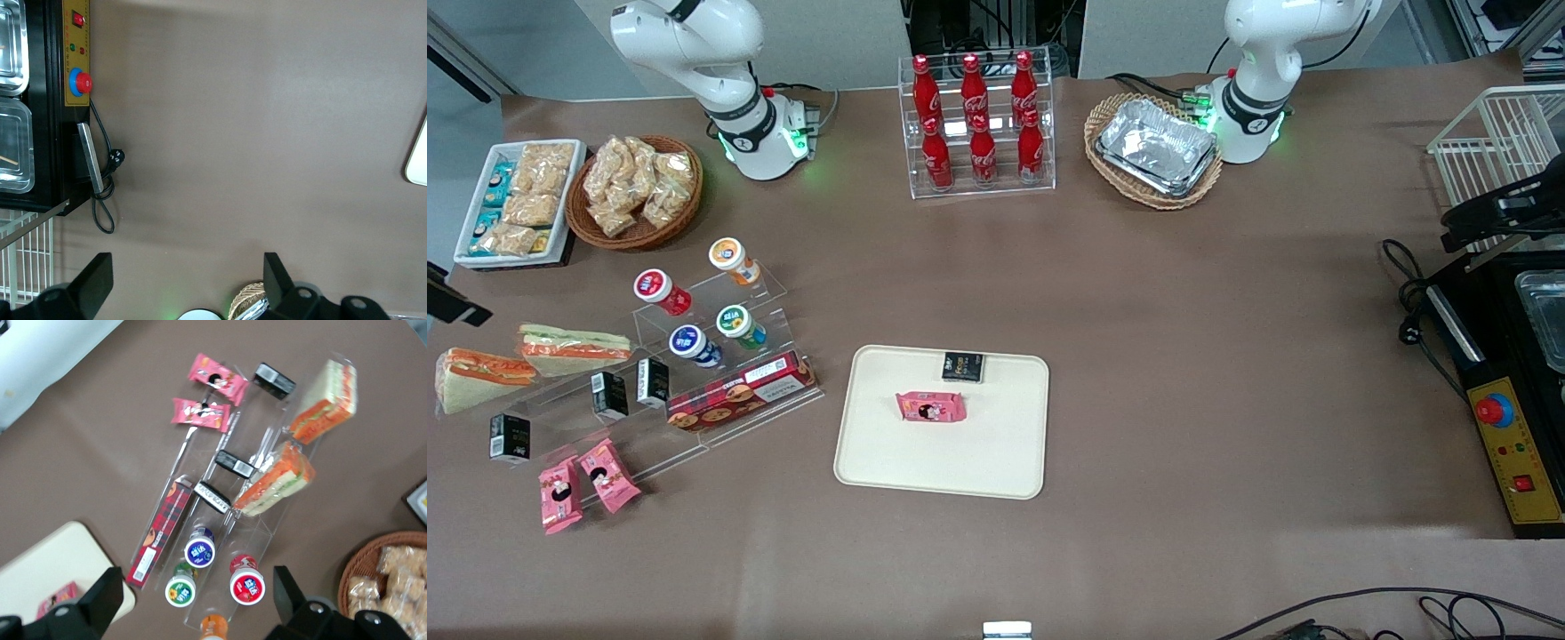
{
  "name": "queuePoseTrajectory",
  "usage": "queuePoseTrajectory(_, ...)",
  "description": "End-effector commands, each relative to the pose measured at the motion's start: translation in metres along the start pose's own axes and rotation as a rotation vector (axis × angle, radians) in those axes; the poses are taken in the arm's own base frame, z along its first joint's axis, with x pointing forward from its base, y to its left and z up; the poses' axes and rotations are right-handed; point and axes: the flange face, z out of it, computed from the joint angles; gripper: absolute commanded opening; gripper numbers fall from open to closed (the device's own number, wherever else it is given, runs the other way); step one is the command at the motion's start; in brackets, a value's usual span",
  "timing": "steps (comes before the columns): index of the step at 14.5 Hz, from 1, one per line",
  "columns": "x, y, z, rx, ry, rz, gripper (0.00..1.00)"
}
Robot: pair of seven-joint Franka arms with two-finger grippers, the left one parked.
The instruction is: Place sandwich on tray
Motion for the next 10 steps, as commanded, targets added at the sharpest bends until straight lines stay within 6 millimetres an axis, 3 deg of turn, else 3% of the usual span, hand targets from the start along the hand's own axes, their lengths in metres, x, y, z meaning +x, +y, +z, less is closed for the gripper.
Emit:
queuePoseTrajectory(1, 0.02, 0.023, 0.008, -0.004, -0.006, 0.155, 1.0)
queuePoseTrajectory(7, 0.057, 0.067, 0.028, -0.03, -0.001, 0.26, 1.0)
queuePoseTrajectory(10, 0.08, 0.099, 0.043, -0.044, 0.012, 0.329, 1.0)
